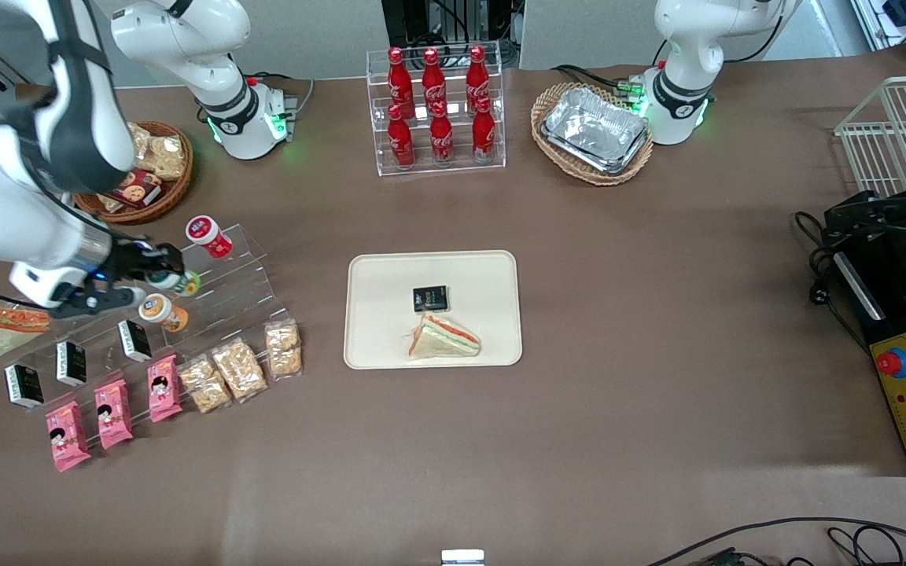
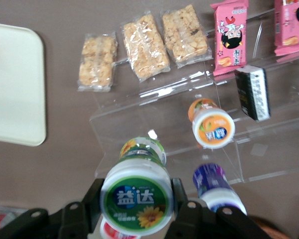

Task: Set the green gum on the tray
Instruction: 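Lift the green gum bottle and carry it over the cream tray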

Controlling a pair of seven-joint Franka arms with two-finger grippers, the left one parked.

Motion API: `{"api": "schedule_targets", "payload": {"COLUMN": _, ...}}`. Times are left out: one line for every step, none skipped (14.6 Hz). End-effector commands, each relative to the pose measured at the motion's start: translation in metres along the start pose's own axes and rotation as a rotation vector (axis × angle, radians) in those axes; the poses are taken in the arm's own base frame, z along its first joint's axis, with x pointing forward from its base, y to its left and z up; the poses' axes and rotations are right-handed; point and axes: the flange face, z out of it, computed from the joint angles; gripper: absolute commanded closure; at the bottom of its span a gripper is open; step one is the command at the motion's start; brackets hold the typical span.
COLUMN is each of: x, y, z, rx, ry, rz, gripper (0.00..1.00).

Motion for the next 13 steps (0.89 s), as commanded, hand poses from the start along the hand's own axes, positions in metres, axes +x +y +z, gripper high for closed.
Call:
{"api": "schedule_targets", "payload": {"x": -0.003, "y": -0.006, "z": -0.063, "rx": -0.005, "ry": -0.027, "rz": -0.007, "gripper": 0.71}}
{"api": "schedule_targets", "payload": {"x": -0.006, "y": -0.01, "z": -0.079, "rx": -0.002, "ry": -0.034, "rz": -0.012, "gripper": 0.71}}
{"api": "schedule_targets", "payload": {"x": -0.008, "y": -0.015, "z": -0.091, "rx": -0.002, "ry": -0.036, "rz": -0.02, "gripper": 0.71}}
{"api": "schedule_targets", "payload": {"x": -0.009, "y": -0.021, "z": -0.099, "rx": -0.002, "ry": -0.032, "rz": -0.013, "gripper": 0.71}}
{"api": "schedule_targets", "payload": {"x": -0.006, "y": -0.043, "z": -0.097, "rx": 0.005, "ry": -0.033, "rz": 0.004, "gripper": 0.71}}
{"api": "schedule_targets", "payload": {"x": -0.004, "y": -0.069, "z": -0.092, "rx": 0.007, "ry": -0.045, "rz": 0.044, "gripper": 0.71}}
{"api": "schedule_targets", "payload": {"x": -0.002, "y": -0.101, "z": -0.085, "rx": -0.006, "ry": -0.056, "rz": 0.083, "gripper": 0.71}}
{"api": "schedule_targets", "payload": {"x": 0.002, "y": -0.131, "z": -0.075, "rx": -0.019, "ry": -0.061, "rz": 0.118, "gripper": 0.71}}
{"api": "schedule_targets", "payload": {"x": 0.005, "y": -0.16, "z": -0.062, "rx": -0.014, "ry": -0.063, "rz": 0.144, "gripper": 0.71}}
{"api": "schedule_targets", "payload": {"x": 0.008, "y": -0.18, "z": -0.042, "rx": -0.009, "ry": -0.054, "rz": 0.159, "gripper": 0.71}}
{"api": "schedule_targets", "payload": {"x": 0.009, "y": -0.195, "z": -0.023, "rx": -0.007, "ry": -0.029, "rz": 0.168, "gripper": 0.71}}
{"api": "schedule_targets", "payload": {"x": 0.007, "y": -0.213, "z": -0.001, "rx": -0.012, "ry": -0.017, "rz": 0.182, "gripper": 0.71}}
{"api": "schedule_targets", "payload": {"x": 0.006, "y": -0.231, "z": 0.016, "rx": -0.013, "ry": 0.002, "rz": 0.207, "gripper": 0.71}}
